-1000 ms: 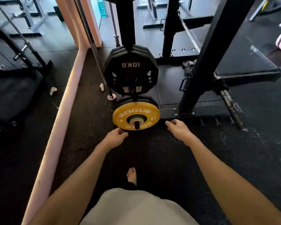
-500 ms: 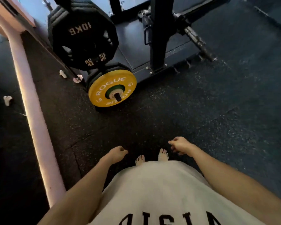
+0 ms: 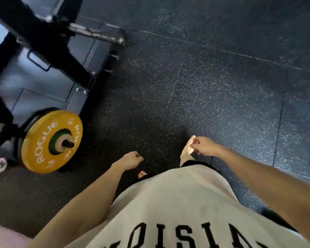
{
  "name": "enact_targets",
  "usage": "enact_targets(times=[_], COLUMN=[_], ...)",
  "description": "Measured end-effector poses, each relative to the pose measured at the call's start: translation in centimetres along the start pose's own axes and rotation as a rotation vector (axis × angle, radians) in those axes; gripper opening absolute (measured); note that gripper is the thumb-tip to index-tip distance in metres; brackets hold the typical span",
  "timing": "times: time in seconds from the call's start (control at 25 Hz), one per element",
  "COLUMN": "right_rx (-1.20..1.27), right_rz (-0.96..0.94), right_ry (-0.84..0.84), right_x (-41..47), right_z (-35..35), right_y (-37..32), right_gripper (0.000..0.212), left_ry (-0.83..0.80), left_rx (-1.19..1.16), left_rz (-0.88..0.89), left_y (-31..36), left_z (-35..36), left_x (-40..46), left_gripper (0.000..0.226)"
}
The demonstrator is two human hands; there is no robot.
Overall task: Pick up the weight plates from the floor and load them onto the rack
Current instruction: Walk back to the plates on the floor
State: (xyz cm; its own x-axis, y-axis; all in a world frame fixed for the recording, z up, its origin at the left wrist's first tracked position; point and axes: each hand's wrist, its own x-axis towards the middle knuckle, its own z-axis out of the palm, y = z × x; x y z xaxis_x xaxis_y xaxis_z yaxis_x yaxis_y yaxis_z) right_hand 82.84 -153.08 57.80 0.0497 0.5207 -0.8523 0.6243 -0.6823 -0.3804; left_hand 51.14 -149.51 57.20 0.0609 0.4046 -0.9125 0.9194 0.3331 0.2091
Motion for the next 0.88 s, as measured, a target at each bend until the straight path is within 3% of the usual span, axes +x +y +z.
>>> enact_targets(times=[0.12,0.48,0.64,0.88], right_rx=[-0.004,0.289,0.255,0.228], right_rz=[-0.004,0.181,0.146,0.136], right_ry=[0.008,0.079,0.017,0.135], right_x=[1.7,6.7,11.7,20.8], right_z=[-5.4,-21.4,-28.9,-43.6], right_y=[3.0,7.9,6.0,-0.3], right_gripper=[0.03,0.018,0.014,0.013], left_ry=[0.005,0.142,0.076,0.049], left_rx=[0.095,0.372,0.329,0.28], left_rz=[0.055,0.2,0.25,0.227], left_y=[8.5,30.8,38.7,50.3], left_z=[-2.2,-6.0,-9.8,-19.7], left_x=[2.6,7.6,12.2,20.1], left_gripper=[0.03,0.024,0.027,0.029])
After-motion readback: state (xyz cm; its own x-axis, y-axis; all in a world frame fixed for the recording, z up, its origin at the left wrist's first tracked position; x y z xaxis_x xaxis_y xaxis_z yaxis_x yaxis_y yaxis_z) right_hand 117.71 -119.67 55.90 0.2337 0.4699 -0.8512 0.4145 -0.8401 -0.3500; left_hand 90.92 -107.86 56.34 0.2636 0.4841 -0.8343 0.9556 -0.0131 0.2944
